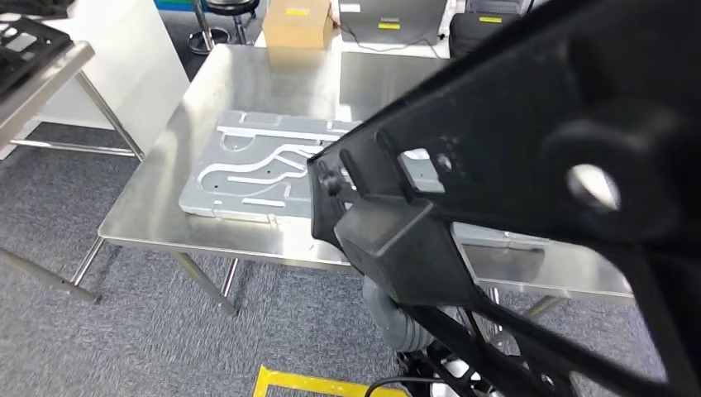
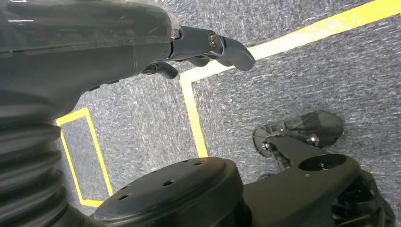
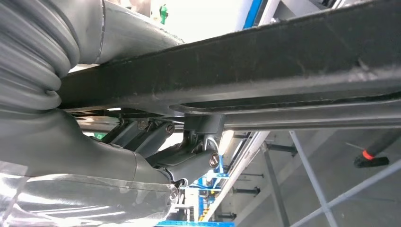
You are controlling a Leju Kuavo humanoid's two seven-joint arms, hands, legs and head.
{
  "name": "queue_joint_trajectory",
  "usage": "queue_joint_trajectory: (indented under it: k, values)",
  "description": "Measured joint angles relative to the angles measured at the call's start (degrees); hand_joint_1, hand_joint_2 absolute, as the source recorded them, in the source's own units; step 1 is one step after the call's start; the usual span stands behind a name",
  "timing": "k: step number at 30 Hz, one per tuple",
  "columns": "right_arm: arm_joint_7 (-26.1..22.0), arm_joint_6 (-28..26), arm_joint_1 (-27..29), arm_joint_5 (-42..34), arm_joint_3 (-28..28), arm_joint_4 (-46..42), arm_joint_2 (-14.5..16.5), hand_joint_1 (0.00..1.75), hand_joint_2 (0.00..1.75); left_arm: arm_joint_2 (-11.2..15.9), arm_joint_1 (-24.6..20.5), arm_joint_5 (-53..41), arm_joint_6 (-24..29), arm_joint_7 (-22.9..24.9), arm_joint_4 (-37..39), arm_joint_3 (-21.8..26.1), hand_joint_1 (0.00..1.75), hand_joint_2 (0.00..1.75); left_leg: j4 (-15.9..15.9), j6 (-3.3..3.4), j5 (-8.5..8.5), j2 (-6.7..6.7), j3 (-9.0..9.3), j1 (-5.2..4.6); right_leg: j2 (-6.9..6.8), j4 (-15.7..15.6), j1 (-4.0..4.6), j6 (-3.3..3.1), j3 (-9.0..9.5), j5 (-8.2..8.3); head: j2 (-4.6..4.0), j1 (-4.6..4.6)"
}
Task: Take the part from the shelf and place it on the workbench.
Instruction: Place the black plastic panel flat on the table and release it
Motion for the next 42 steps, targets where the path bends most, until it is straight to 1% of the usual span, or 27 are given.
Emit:
queue_joint_trajectory:
  k: [2,3,5,6,7,8,10,11,12,15,17,20,21,22,23,25,26,28,30,32,33,35,36,37,38,40,42]
  values:
    - [0.0,-0.7,-0.2,0.7,0.0,0.0,0.1,1.69,1.75,-0.1,0.0,0.0,0.1,0.2,0.0,0.0,0.00,1.75,-0.7,0.55,0.02,0.03,0.63,0.32,-0.07,2.4,-0.01,0.61,-0.96,-1.55,0.00,0.14]
    - [-0.1,-1.1,-0.2,1.1,0.0,0.0,0.1,1.69,1.75,-0.2,0.0,0.0,0.1,0.2,0.0,0.0,0.00,1.75,-0.9,0.77,-0.03,0.07,0.86,0.38,-0.08,5.3,-0.11,0.85,-2.52,-2.90,0.00,0.23]
    - [-0.4,-2.5,-0.2,2.4,-0.2,0.1,0.1,1.69,1.75,-0.3,0.0,0.0,0.1,0.4,0.0,0.0,0.00,1.75,-1.0,1.12,-0.33,0.09,1.06,0.37,-0.10,12.5,-0.25,1.19,-7.04,-5.35,0.00,0.38]
    - [-0.7,-3.4,-0.1,3.3,-0.3,0.2,0.1,1.69,1.75,-0.3,0.1,0.0,0.0,0.3,0.0,0.0,0.00,1.75,-1.0,1.17,-0.52,0.05,1.19,0.37,-0.11,14.8,-0.32,1.30,-8.83,-5.42,0.00,0.54]
    - [-1.0,-4.3,-0.2,4.1,-0.6,0.3,0.1,1.69,1.75,-0.3,0.1,0.0,0.0,0.3,0.0,0.0,0.00,1.75,-0.9,1.15,-0.75,-0.03,1.44,0.38,-0.11,15.2,-0.40,1.35,-9.74,-4.34,0.00,0.82]
    - [-1.3,-5.1,-0.2,4.9,-1.0,0.3,0.1,1.69,1.75,-0.4,0.1,0.0,-0.1,0.2,0.0,-0.1,0.00,1.75,-0.9,1.09,-1.03,-0.13,1.84,0.38,-0.11,13.4,-0.46,1.32,-9.55,-2.20,0.00,1.21]
    - [-1.6,-6.3,-0.6,5.9,-1.8,0.3,0.1,1.69,1.75,-0.4,0.3,0.0,-0.2,-0.1,0.0,-0.1,0.00,1.75,-0.9,0.73,-1.70,-0.27,2.73,0.28,-0.13,6.3,-0.45,1.00,-7.17,2.85,0.00,2.31]
    - [-1.7,-6.7,-0.9,6.4,-2.3,0.3,0.1,1.69,1.75,-0.5,0.3,0.0,-0.2,-0.2,0.0,-0.1,0.00,1.75,-0.8,0.47,-2.04,-0.30,3.00,0.16,-0.15,3.2,-0.39,0.75,-6.02,4.25,0.00,2.87]
    - [-1.7,-7.2,-1.4,6.9,-2.8,0.2,0.1,1.69,1.75,-0.5,0.4,-0.1,-0.2,-0.2,0.0,-0.2,0.00,1.75,-0.7,0.19,-2.29,-0.30,3.10,0.05,-0.15,1.3,-0.31,0.49,-5.35,4.82,0.00,3.39]
    - [-1.6,-8.5,-2.9,8.8,-4.4,-0.7,0.1,1.69,1.75,-0.5,0.3,-0.1,-0.2,-0.4,0.0,-0.5,0.00,1.75,-0.8,-0.69,-2.76,-0.22,3.24,-0.03,-0.02,0.0,-0.32,-0.34,-4.85,4.46,0.00,4.37]
    - [-1.3,-9.3,-4.2,10.5,-5.2,-1.6,0.1,1.69,1.75,-0.4,0.3,-0.1,-0.2,-0.4,0.0,-0.8,0.00,1.75,1.0,-1.33,-4.12,-0.19,2.63,0.04,-0.06,-0.5,-0.57,-0.89,-4.41,4.47,0.00,4.63]
    - [-0.1,-10.2,-6.5,13.7,-5.9,-3.4,0.3,1.69,1.75,-0.4,-0.1,-0.1,-0.6,-0.3,0.0,-1.1,0.00,1.75,11.0,-2.10,-8.57,-0.19,-1.87,0.24,-0.30,-0.6,-0.62,-1.41,-3.99,4.22,0.00,5.08]
    - [0.3,-10.4,-7.1,14.5,-6.1,-4.0,0.3,1.69,1.75,-0.4,-0.3,0.0,-0.7,-0.3,0.0,-1.1,0.00,1.75,13.8,-2.27,-9.23,-0.19,-3.16,0.29,-0.33,-0.6,-0.60,-1.45,-3.83,4.10,0.00,5.25]
    - [0.6,-10.5,-7.7,15.2,-6.2,-4.4,0.3,1.69,1.75,-0.4,-0.4,0.0,-0.8,-0.3,0.0,-1.1,0.00,1.75,14.7,-2.37,-8.79,-0.19,-3.60,0.34,-0.32,-0.6,-0.60,-1.46,-3.62,3.96,0.00,5.38]
    - [0.8,-10.7,-8.2,15.6,-6.3,-4.8,0.3,1.69,1.75,-0.4,-0.5,0.0,-0.8,-0.2,0.0,-1.1,0.00,1.75,13.4,-2.40,-7.28,-0.18,-3.04,0.42,-0.26,-0.6,-0.60,-1.42,-3.35,3.79,0.00,5.44]
    - [1.3,-11.3,-9.3,16.4,-6.4,-5.7,0.3,1.69,1.75,-0.4,-0.2,0.0,-0.8,0.1,0.0,-1.3,0.00,1.75,6.8,-2.26,-3.09,-0.18,-0.24,0.61,-0.06,-0.6,-0.60,-1.20,-2.77,3.44,0.00,5.48]
    - [1.4,-11.8,-10.0,16.9,-6.4,-6.2,0.3,1.69,1.75,-0.5,0.0,0.1,-0.8,0.2,0.0,-1.4,0.00,1.75,3.6,-2.08,-1.72,-0.18,1.08,0.56,0.06,-0.5,-0.52,-1.00,-2.68,3.32,0.00,5.52]
    - [1.7,-13.1,-11.4,17.9,-6.5,-7.2,0.3,1.69,1.75,-0.5,0.3,0.3,-0.8,0.3,0.0,-1.6,0.00,1.75,0.2,-1.42,-1.53,-0.22,2.31,0.37,0.14,-0.4,-0.34,-0.47,-3.02,3.33,0.00,5.63]
    - [2.1,-14.1,-12.5,18.4,-6.6,-8.2,0.3,1.69,1.75,-0.6,0.3,0.6,-0.8,0.3,0.0,-1.7,0.00,1.75,-0.8,-0.61,-1.83,-0.31,2.47,0.39,0.03,-0.4,-0.24,0.14,-3.34,3.38,0.00,5.66]
    - [2.5,-14.8,-13.6,18.5,-6.9,-9.1,0.3,1.69,1.75,-0.7,0.3,0.7,-0.8,0.3,0.0,-1.9,0.00,1.75,-1.3,0.10,-1.56,-0.32,2.72,0.61,-0.05,1.2,-0.27,0.70,-3.98,2.34,0.00,5.60]
    - [2.6,-15.1,-14.0,18.5,-7.2,-9.5,0.3,1.69,1.75,-0.8,0.3,0.7,-0.9,0.3,0.0,-2.0,0.00,1.75,-1.5,0.42,-1.48,-0.26,2.89,0.70,-0.06,3.6,-0.29,0.93,-5.11,1.05,0.00,5.58]
    - [2.8,-15.8,-14.4,18.4,-7.8,-10.2,0.2,1.69,1.75,-0.9,0.4,0.8,-1.0,0.4,0.0,-2.2,0.00,1.75,-1.6,0.83,-1.52,-0.16,2.97,0.63,-0.07,10.8,-0.34,1.21,-8.87,-2.04,0.00,5.54]
    - [2.9,-16.2,-14.4,18.3,-8.1,-10.5,0.2,1.69,1.75,-0.9,0.4,0.8,-1.0,0.4,0.0,-2.3,0.00,1.75,-1.5,0.91,-1.57,-0.15,3.01,0.59,-0.08,13.9,-0.36,1.28,-10.62,-2.87,0.00,5.54]
    - [2.9,-16.6,-14.5,18.2,-8.3,-10.8,0.2,1.69,1.75,-0.9,0.4,0.9,-1.0,0.4,0.0,-2.4,0.00,1.75,-1.5,0.96,-1.64,-0.17,3.08,0.56,-0.08,15.2,-0.38,1.30,-11.58,-2.60,0.00,5.55]
    - [3.0,-17.0,-14.5,18.0,-8.4,-11.2,0.1,1.69,1.75,-0.9,0.4,0.9,-1.0,0.4,0.0,-2.5,0.00,1.75,-1.5,0.97,-1.75,-0.20,3.20,0.54,-0.08,14.4,-0.40,1.25,-11.46,-1.28,0.00,5.55]
    - [2.8,-18.1,-14.8,17.5,-8.7,-12.0,0.1,1.69,1.75,-1.0,0.4,1.0,-1.0,0.4,0.0,-2.6,0.00,1.75,-1.3,0.80,-2.14,-0.30,3.53,0.52,-0.10,7.7,-0.40,0.92,-8.65,3.01,-0.01,5.58]
    - [2.3,-19.1,-15.1,16.9,-9.0,-12.8,0.1,1.69,1.75,-1.1,0.4,1.0,-0.9,0.3,0.0,-2.7,0.00,1.75,-0.9,0.32,-2.60,-0.36,3.54,0.30,-0.08,1.7,-0.24,0.53,-5.95,5.16,-0.01,5.54]
